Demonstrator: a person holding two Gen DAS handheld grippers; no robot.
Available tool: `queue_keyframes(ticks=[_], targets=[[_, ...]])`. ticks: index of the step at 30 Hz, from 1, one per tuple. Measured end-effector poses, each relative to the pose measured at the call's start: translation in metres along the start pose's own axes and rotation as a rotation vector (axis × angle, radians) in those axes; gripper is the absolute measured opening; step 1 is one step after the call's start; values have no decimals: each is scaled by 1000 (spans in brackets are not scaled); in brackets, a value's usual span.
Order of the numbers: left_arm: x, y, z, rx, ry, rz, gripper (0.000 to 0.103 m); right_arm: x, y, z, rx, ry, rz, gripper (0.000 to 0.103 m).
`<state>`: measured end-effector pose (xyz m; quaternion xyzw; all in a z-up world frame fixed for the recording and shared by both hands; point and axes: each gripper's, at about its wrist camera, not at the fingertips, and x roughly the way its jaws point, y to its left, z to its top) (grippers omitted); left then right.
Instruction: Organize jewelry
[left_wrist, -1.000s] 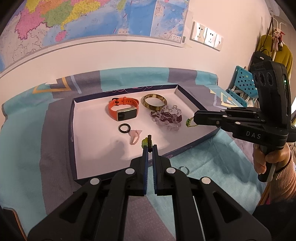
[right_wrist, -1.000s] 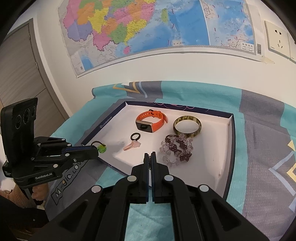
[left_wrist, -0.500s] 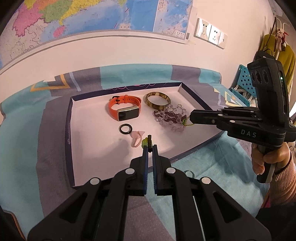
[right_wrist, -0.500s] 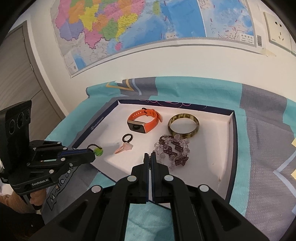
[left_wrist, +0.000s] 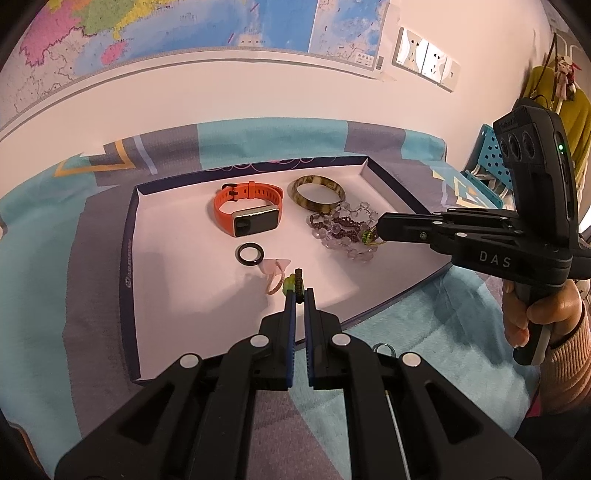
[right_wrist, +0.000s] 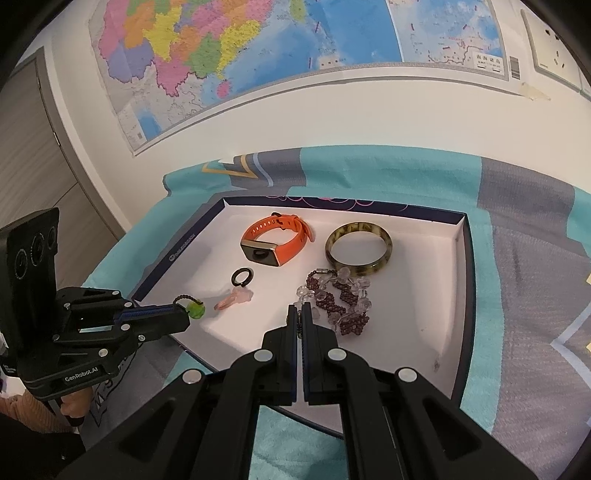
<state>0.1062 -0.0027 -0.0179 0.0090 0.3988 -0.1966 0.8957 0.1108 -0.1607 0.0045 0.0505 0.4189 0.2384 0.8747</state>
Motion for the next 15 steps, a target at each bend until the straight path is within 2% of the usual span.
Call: queue_keyframes(ticks=[15], targets=[[12,4,2,-17,24,6,5,14,-4,1,17,23,-11,1]])
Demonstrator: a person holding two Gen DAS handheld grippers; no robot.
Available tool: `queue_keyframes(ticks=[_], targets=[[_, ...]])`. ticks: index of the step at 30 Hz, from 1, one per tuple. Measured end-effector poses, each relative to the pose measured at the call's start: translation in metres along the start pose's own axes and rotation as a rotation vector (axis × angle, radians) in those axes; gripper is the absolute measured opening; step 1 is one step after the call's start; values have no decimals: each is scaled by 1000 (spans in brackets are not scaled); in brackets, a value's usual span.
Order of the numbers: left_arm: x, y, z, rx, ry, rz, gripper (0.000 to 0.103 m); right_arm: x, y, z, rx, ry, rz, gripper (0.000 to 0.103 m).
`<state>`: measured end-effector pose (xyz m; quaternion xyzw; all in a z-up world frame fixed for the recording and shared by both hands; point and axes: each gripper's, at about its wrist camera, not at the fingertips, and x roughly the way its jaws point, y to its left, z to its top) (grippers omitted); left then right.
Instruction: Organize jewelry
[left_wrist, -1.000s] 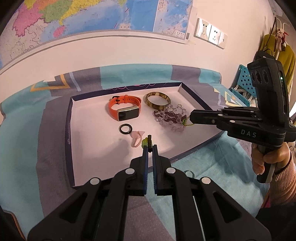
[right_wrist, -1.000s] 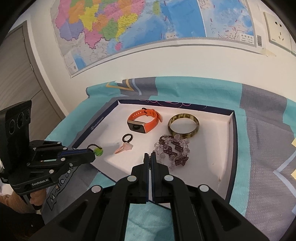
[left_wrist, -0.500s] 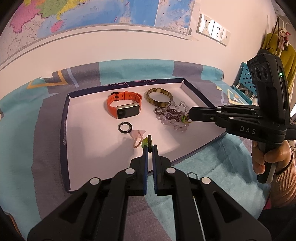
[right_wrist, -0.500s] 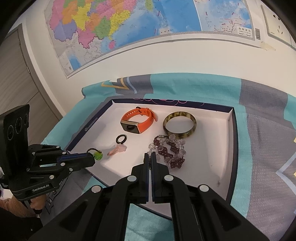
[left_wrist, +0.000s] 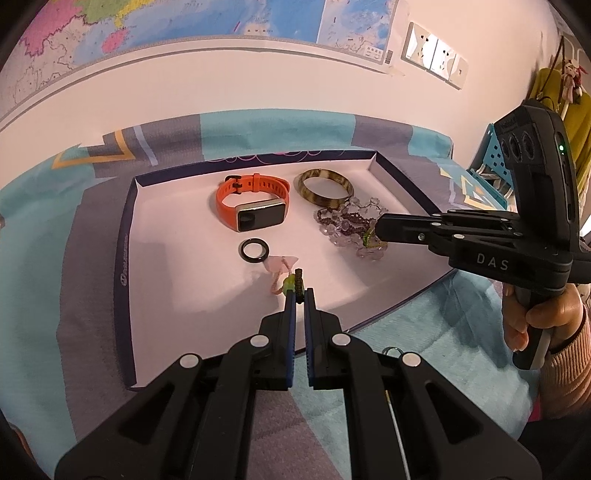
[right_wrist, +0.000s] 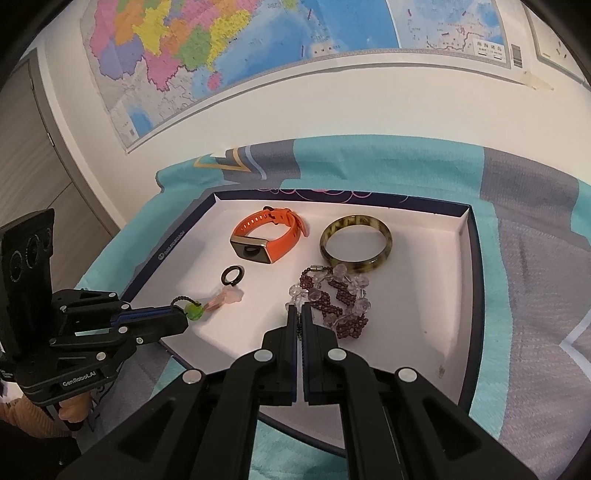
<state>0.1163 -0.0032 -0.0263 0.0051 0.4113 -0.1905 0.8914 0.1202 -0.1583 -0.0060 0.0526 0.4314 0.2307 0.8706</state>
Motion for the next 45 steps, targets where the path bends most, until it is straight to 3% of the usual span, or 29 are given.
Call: queue_keyframes(ticks=[28,32,35,40,45], targets=[[11,12,1,-52,27,9,7,11,-5,2,13,12,-27,6],[7,15,1,-63,18,23,15,8,-4,2,16,4,-28,7],[4,19,0,-76,13,28,19,2,-1,-1,8,-9,-21,19],[-10,23,-4,-90,-15,48,21,-16,8,-7,-14,-40,1,19],[-37,9,-12,-33,-67,41,27,-36,26,-22,-72,-52,37,22]])
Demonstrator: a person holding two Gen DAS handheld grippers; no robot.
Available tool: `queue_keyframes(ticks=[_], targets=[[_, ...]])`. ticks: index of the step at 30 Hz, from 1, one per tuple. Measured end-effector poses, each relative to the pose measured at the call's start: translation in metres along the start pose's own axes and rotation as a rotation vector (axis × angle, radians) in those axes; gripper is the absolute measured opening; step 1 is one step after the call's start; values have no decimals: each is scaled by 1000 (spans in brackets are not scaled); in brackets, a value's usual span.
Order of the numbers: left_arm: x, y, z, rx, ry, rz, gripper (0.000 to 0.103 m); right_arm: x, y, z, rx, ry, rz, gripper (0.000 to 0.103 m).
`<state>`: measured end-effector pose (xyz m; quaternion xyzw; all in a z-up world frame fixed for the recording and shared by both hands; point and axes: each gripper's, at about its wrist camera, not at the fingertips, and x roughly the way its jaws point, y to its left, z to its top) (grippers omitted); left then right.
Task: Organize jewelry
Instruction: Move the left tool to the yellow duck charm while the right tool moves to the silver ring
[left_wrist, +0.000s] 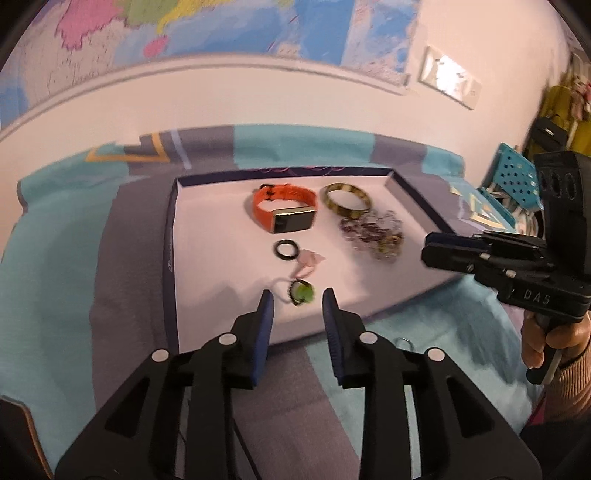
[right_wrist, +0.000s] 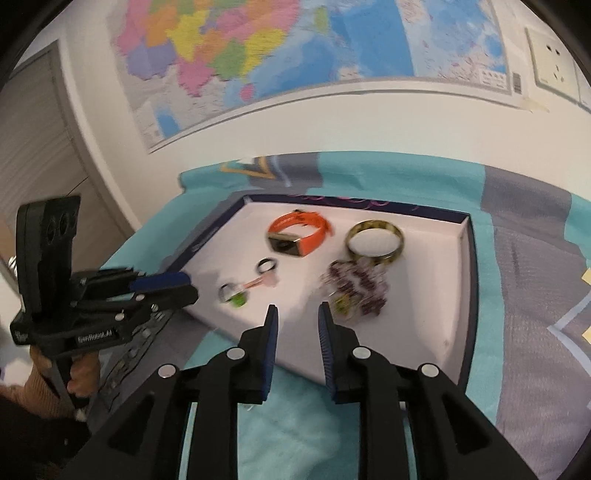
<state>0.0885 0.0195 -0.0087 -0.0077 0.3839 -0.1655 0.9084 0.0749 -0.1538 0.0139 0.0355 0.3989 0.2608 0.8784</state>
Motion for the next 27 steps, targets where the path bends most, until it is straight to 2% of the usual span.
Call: queue_keyframes(ticks=[5,9,16,20,25,27], targets=[[-14,-25,-15,93,-2,-68,32,-8,13,-20,-18,17,17,31],[-10,-46,-32,156,42,-120,33,-7,14,-37,-4,43,10,31],[6,-59,-42,171,101,-153,33,-5,9,-52,37,74,10,32],[16,-62,-44,166,130,-146,33,-2,10,-54,35,79,8,33],[19,-63,-44,168,141,-143,30,-2,11,-54,34,83,12,33],[21,-64,-44,167,148,-144,20,-1,11,-55,33,86,9,33]])
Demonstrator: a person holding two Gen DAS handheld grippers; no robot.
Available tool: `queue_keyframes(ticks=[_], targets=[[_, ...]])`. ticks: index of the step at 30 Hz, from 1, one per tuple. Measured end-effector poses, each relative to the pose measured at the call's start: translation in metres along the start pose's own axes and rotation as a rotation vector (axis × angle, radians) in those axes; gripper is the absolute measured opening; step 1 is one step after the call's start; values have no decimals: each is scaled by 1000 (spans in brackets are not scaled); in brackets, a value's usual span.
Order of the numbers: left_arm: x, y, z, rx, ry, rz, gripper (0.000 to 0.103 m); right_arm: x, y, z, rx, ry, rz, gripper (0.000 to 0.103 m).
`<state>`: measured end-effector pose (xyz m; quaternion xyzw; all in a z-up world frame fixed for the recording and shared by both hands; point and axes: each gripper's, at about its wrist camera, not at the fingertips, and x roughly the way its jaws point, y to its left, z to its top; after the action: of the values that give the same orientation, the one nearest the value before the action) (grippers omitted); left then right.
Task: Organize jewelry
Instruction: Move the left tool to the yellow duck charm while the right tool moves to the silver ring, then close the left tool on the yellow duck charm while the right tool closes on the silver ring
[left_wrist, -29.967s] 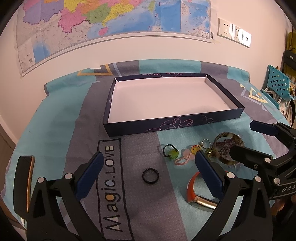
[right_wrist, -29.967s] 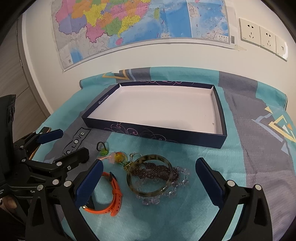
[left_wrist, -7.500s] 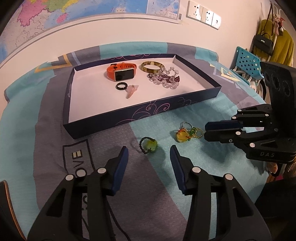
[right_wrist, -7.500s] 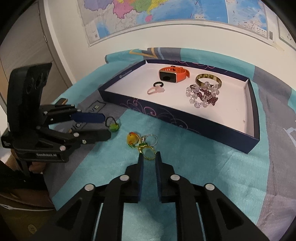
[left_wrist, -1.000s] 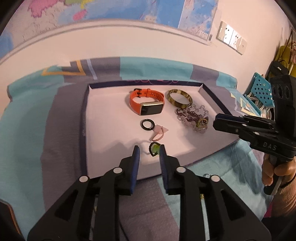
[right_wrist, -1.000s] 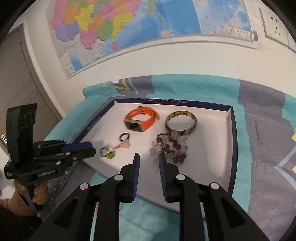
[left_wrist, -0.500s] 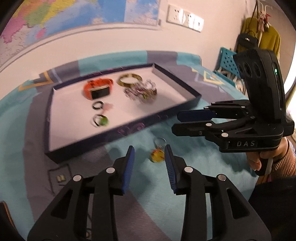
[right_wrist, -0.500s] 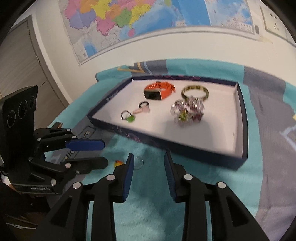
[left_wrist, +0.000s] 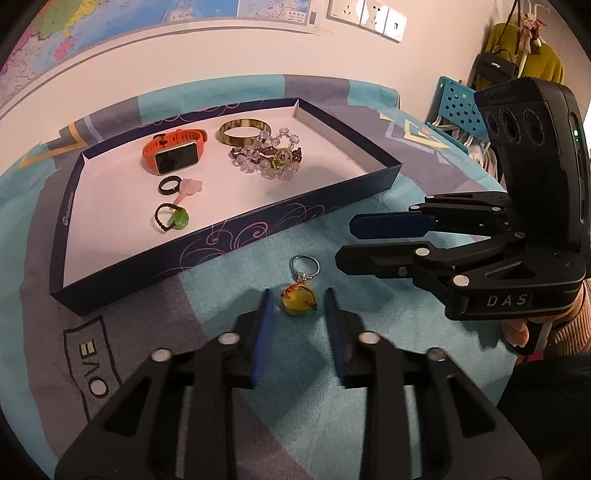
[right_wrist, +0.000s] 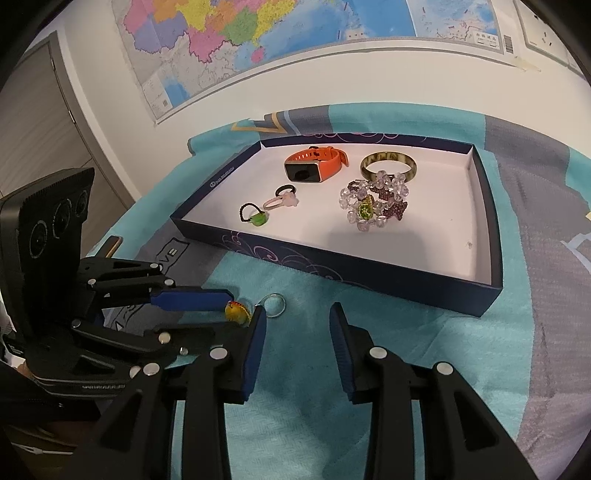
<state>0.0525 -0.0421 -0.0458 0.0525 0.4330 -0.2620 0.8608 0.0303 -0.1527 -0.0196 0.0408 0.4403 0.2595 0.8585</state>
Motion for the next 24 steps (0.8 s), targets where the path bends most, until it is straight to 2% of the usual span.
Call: queue_keyframes(ticks=[13,24], targets=[[-14,9,-10,-35,-20,16,19,14,19,3,-59,34,-17,33],[-22,24,-16,-85,-31,43,19,32,46,8,-180,63,-146,32]])
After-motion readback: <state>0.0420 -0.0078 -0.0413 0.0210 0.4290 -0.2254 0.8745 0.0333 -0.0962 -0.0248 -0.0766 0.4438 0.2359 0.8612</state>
